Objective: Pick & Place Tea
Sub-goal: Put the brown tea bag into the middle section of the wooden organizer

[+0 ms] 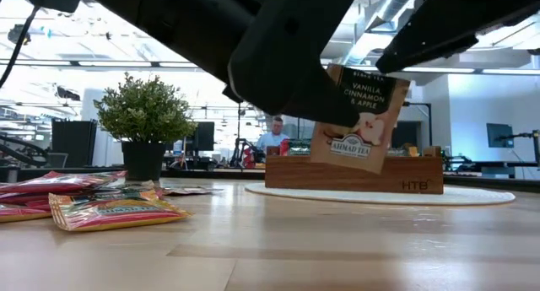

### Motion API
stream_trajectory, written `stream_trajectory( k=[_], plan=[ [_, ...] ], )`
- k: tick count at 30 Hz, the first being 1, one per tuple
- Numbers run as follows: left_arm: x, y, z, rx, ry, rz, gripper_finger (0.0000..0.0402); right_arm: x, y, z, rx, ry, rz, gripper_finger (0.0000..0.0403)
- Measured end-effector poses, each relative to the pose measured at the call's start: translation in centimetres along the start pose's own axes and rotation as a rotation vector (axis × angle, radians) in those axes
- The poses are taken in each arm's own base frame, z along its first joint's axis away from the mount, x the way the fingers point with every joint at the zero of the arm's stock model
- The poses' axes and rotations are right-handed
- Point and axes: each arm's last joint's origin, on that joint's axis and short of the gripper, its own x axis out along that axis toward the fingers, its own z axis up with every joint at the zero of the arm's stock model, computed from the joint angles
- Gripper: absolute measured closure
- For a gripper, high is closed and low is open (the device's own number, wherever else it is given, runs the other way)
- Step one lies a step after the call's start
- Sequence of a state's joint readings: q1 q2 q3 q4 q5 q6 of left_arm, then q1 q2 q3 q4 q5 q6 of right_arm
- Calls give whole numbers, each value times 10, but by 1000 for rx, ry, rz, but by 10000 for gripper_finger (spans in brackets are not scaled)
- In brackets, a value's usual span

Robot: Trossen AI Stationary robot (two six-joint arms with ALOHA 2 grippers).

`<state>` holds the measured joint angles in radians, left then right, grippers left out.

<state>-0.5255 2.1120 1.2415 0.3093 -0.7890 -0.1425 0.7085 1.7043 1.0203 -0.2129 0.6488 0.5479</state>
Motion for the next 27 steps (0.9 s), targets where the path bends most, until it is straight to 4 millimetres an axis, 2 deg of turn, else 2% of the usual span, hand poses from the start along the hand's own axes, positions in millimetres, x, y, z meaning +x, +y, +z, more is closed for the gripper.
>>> stream_trajectory(
  k=[4, 6, 8, 11, 18, 22, 27],
  plan=[
    [0, 0, -1, 5, 6, -1, 401, 8, -1, -1, -3, 18, 4, 200],
    [0, 0, -1, 11, 13, -1, 401, 15, -1, -5, -39, 33, -11, 186],
    [0, 0, -2, 11, 13, -4, 401, 21, -1, -8, -64, 44, -23, 188],
    [0, 0, -2, 13, 16, -5, 401, 25, -2, -9, -83, 45, -34, 226],
    [0, 0, -2, 14, 18, -10, 401, 28, -3, -10, -97, 49, -45, 386],
    [-4, 4, 2, 7, 42, -28, 381, 25, -6, -10, -64, 45, -83, 390],
    [-26, 23, 20, -35, 115, 12, 318, 5, -28, -7, -4, 108, -196, 399]
  ],
)
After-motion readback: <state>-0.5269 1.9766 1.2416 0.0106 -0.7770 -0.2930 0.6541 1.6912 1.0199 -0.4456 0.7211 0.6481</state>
